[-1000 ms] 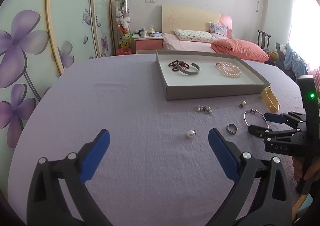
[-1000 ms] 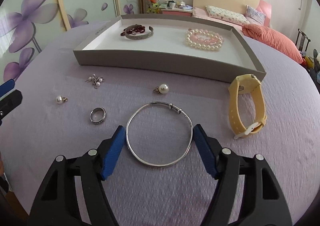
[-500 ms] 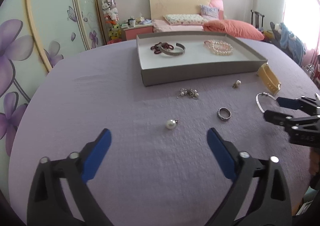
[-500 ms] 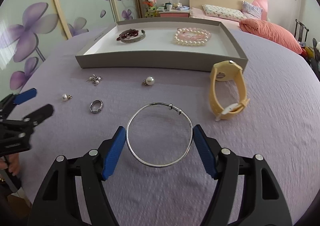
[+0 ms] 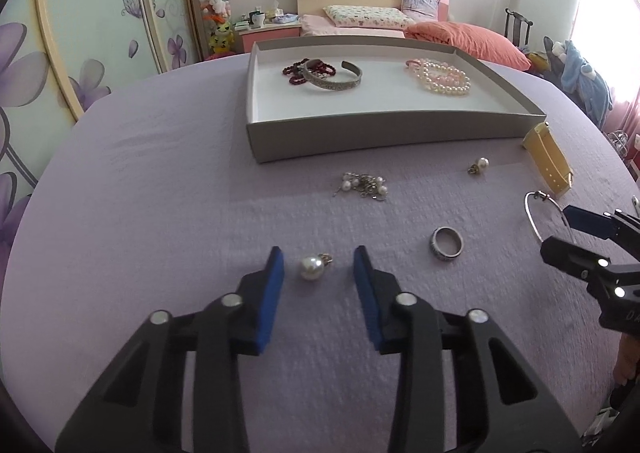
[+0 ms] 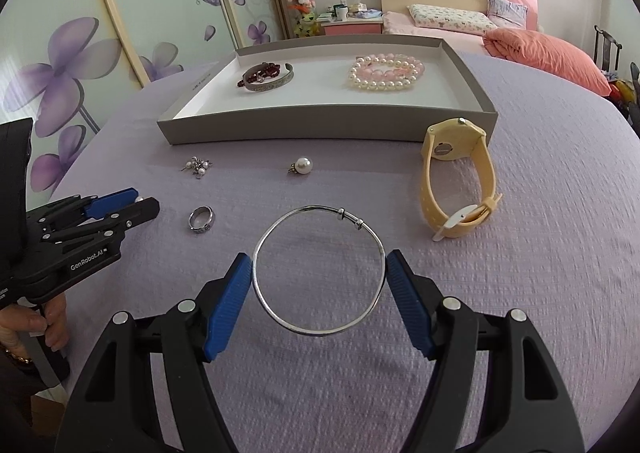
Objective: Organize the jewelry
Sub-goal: 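Close the left gripper on the pearl earring, then lift the silver bangle with the right gripper while the left carries the pearl earring toward the tray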
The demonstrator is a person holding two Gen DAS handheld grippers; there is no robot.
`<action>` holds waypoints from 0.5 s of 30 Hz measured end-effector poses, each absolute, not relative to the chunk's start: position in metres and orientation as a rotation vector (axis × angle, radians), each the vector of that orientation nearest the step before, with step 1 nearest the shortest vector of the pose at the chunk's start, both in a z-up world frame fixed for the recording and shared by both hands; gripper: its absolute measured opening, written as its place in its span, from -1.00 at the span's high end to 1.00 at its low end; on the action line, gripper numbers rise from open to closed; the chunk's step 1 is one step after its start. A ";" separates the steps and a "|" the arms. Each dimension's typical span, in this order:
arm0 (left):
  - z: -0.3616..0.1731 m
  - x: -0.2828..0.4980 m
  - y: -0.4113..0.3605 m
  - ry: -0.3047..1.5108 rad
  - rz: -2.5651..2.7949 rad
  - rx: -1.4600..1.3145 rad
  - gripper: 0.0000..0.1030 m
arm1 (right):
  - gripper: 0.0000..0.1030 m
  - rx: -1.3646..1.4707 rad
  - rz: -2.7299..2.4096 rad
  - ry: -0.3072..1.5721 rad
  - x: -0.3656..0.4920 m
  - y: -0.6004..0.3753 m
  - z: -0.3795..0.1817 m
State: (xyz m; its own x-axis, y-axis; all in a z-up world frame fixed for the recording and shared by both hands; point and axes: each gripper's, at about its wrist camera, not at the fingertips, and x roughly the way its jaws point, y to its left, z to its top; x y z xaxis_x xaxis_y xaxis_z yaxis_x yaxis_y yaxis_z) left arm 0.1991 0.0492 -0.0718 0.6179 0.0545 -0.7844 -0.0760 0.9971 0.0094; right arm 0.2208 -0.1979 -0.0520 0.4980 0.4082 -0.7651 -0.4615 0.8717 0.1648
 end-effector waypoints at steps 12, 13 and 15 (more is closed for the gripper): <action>-0.071 0.199 0.050 0.892 0.061 -0.048 0.72 | -0.37 -0.057 0.538 0.897 0.217 -0.198 -0.047; -0.070 0.198 0.051 0.891 0.061 -0.049 0.72 | -0.37 -0.056 0.540 0.894 0.217 -0.198 -0.046; -0.067 0.196 0.054 0.882 0.062 -0.053 0.72 | -0.37 -0.053 0.544 0.885 0.217 -0.198 -0.042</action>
State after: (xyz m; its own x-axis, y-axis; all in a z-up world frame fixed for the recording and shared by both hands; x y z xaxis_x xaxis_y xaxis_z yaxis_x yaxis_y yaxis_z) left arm 0.1957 0.0538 -0.0668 0.6340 0.0319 -0.7726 -0.0760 0.9969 -0.0212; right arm 0.2166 -0.1981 -0.0423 0.5072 0.4299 -0.7470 -0.4726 0.8635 0.1761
